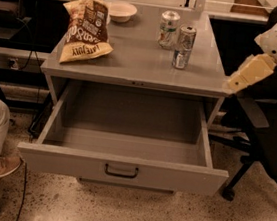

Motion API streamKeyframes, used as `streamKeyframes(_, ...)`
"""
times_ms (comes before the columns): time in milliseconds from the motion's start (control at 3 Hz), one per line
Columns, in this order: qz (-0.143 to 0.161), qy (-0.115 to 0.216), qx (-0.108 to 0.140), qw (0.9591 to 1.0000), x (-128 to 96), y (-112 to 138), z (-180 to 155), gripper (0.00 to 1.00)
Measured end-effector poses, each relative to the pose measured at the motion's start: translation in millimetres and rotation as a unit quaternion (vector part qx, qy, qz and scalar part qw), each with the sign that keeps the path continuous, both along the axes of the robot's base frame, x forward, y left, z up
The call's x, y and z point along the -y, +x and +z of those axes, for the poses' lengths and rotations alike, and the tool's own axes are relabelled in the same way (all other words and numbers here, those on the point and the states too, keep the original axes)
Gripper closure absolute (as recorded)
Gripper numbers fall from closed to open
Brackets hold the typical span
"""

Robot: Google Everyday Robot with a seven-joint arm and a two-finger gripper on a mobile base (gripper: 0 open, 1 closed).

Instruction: Place redbull can into top drawer

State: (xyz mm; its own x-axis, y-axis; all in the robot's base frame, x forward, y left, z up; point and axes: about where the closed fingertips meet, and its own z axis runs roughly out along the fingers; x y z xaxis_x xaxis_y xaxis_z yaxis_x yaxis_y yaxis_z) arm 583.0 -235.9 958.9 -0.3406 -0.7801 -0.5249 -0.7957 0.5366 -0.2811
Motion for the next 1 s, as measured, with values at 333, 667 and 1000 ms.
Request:
streamKeyframes(333,-0.023,0.019,0.033,0.999,0.1,23.3,5.7,0.0)
streamKeyframes(667,-0.023,0.019,0.033,0.999,0.1,23.3,5.7,0.0)
streamKeyframes(1000,-0.036,0.04,0.039,0.9978,-3.4,42.4,-2.2,0.0)
